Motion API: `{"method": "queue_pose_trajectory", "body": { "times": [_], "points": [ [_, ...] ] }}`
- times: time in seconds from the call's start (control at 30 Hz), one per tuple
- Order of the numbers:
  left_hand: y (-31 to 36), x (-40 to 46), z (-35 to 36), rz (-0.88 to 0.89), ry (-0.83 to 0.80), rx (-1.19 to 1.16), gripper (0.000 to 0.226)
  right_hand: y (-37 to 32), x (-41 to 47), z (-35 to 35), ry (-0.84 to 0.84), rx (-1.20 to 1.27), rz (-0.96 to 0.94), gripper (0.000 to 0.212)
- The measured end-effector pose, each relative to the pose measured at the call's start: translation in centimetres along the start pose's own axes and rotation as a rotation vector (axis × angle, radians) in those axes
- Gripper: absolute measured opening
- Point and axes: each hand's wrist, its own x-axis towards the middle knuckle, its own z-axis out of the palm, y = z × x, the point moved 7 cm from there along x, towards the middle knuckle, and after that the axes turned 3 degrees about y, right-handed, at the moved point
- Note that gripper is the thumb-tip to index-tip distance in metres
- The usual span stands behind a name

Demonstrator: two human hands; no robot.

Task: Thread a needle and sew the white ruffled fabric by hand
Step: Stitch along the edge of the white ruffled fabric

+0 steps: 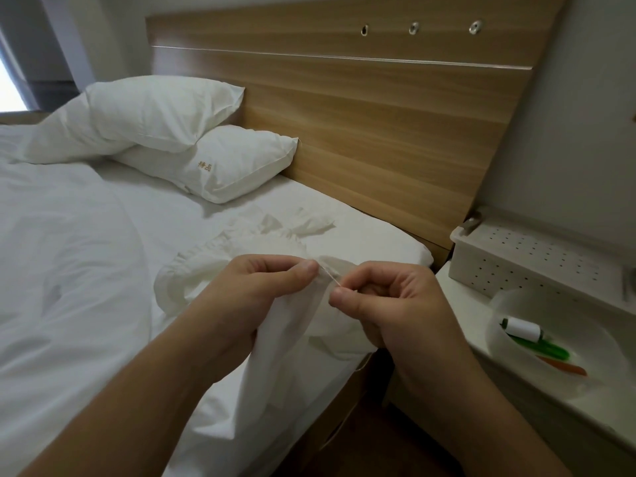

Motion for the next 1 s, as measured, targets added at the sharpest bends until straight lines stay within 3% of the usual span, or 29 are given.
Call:
{"method": "queue_pose_trajectory", "body": {
  "times": [0.3, 0.4, 0.5, 0.63, 0.8, 0.87, 1.0],
  "points": [
    [-0.3, 0.2, -0.8, -0.026, 0.123, -0.029, 0.026, -0.8, 0.2, -0.8, -0.103, 0.23, -0.037, 0.018],
    [-0.4, 0.3, -0.9, -0.037, 0.145, -0.02, 0.025, -1.4, 0.1, -0.8, -0.219, 0.346, -0.073, 0.032],
    [-0.4, 0.4, -0.9, -0.034, 0.167, -0.026, 0.023, -2.2, -0.3, -0.4, -0.376, 0.414, -0.08, 0.032],
    [-0.5, 0.5, -1.1, -0.021, 0.188, -0.038, 0.02, -2.4, -1.4, 0.5, -0.592, 0.335, -0.031, 0.021],
    [-0.3, 0.4, -1.1, -0.011, 0.209, -0.021, 0.02, -1.2, -3.0, 1.2, -0.84, 0.121, 0.164, 0.003],
    [-0.3, 0.3, -1.1, -0.006, 0.206, -0.016, 0.02, -1.3, -2.6, 0.7, -0.792, -0.074, 0.162, 0.011],
    [-0.1, 0.3, -1.0, 0.009, 0.197, -0.016, 0.02, -1.1, -0.2, -1.3, -0.329, -0.293, 0.126, 0.017]
  ]
}}
